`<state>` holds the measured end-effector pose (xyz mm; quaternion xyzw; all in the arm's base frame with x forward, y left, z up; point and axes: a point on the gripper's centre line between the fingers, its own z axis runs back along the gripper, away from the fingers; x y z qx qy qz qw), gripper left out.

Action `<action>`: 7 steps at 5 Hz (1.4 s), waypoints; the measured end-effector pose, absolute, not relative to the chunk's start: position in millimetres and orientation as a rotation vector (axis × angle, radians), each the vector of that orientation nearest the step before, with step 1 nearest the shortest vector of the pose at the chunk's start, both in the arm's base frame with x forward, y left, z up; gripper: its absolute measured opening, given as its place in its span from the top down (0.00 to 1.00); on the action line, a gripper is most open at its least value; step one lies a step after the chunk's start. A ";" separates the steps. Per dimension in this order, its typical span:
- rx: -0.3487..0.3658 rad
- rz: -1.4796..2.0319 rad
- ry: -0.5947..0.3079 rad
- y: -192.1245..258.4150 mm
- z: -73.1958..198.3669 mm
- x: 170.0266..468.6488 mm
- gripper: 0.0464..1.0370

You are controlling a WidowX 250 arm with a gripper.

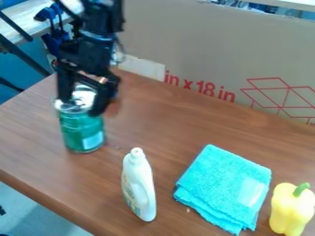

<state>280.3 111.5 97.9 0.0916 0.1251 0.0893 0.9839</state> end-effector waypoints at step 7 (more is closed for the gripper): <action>0.068 -0.206 0.041 65.1 152.2 265.2 0.04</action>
